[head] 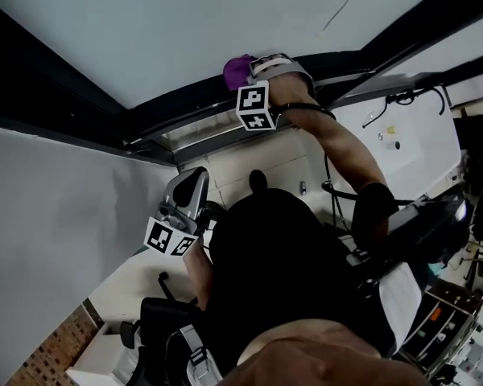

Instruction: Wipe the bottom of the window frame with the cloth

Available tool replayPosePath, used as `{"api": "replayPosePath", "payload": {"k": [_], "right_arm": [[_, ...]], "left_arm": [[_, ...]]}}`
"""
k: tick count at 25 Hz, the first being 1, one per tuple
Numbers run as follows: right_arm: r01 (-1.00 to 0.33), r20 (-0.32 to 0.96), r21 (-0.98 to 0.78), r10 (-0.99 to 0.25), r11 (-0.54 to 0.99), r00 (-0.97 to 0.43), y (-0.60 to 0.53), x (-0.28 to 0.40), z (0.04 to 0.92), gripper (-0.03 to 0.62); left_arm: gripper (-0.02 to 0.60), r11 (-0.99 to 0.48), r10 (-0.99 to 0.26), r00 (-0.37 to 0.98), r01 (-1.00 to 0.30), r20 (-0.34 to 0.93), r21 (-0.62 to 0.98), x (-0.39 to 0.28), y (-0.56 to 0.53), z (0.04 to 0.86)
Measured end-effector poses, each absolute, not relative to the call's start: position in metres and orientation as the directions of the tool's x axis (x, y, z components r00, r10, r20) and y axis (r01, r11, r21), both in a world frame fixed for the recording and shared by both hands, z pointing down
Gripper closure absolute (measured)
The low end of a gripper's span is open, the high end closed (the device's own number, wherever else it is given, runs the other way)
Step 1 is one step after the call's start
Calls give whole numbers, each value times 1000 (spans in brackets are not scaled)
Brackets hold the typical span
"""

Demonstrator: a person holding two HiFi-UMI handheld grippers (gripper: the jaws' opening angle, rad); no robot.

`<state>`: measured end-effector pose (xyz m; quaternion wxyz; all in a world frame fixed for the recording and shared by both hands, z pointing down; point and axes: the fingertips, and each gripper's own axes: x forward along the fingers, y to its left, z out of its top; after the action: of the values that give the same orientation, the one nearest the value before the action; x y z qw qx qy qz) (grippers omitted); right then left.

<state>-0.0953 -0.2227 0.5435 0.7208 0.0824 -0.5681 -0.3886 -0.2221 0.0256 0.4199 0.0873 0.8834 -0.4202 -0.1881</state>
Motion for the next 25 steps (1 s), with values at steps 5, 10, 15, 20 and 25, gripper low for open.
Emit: {"api": "replayPosePath", "payload": {"k": [5, 10, 15, 20, 25], "right_arm": [[331, 885, 462, -453, 822, -110, -204, -96, 494, 533], [418, 800, 572, -593, 705, -95, -245, -99, 524, 534], [558, 842, 450, -539, 697, -6, -175, -72, 525, 534], [603, 972, 184, -236, 776, 7, -65, -30, 526, 533], [192, 817, 471, -345, 861, -462, -133, -59, 454, 533]], "left_arm": [[577, -627, -779, 569, -710, -264, 320, -225, 23, 419], [577, -660, -752, 597, -685, -281, 310, -207, 20, 415], [577, -655, -756, 597, -688, -268, 313, -207, 26, 416], [577, -623, -782, 574, -709, -242, 331, -223, 25, 425], [577, -657, -753, 617, -687, -227, 310, -209, 8, 424]]}}
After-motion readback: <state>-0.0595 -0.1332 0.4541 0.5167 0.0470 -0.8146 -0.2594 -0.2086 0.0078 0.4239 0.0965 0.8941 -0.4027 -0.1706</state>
